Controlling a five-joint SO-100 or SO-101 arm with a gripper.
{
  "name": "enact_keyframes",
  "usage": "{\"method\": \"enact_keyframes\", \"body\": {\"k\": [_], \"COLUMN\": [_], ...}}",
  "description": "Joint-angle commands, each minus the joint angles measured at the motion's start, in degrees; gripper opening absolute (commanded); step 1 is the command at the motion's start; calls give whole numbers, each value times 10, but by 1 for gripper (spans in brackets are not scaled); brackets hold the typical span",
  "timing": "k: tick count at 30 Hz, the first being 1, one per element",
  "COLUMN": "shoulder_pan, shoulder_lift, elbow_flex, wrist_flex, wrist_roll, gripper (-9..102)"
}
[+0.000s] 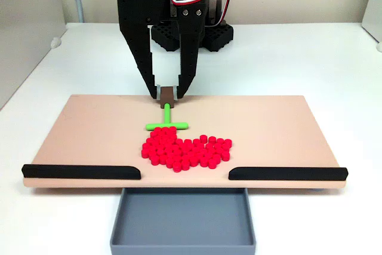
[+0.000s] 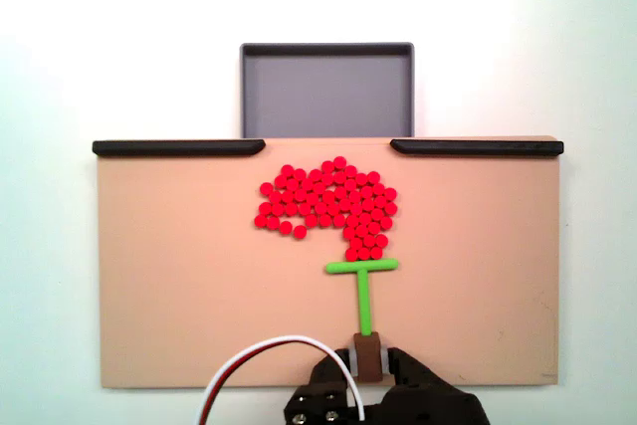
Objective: Push granules from bottom to the grey container
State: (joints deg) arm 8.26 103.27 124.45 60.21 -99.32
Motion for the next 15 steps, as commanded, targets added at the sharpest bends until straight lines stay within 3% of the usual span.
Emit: {"method": "enact_keyframes", "body": {"k": [1, 15], "shoulder_pan": [4, -6], "shoulder_lift": [-14, -56], "elbow_flex": [-23, -69], "wrist_flex": [-4, -3], "wrist_roll": [-2, 3], "gripper": [0, 0]}}
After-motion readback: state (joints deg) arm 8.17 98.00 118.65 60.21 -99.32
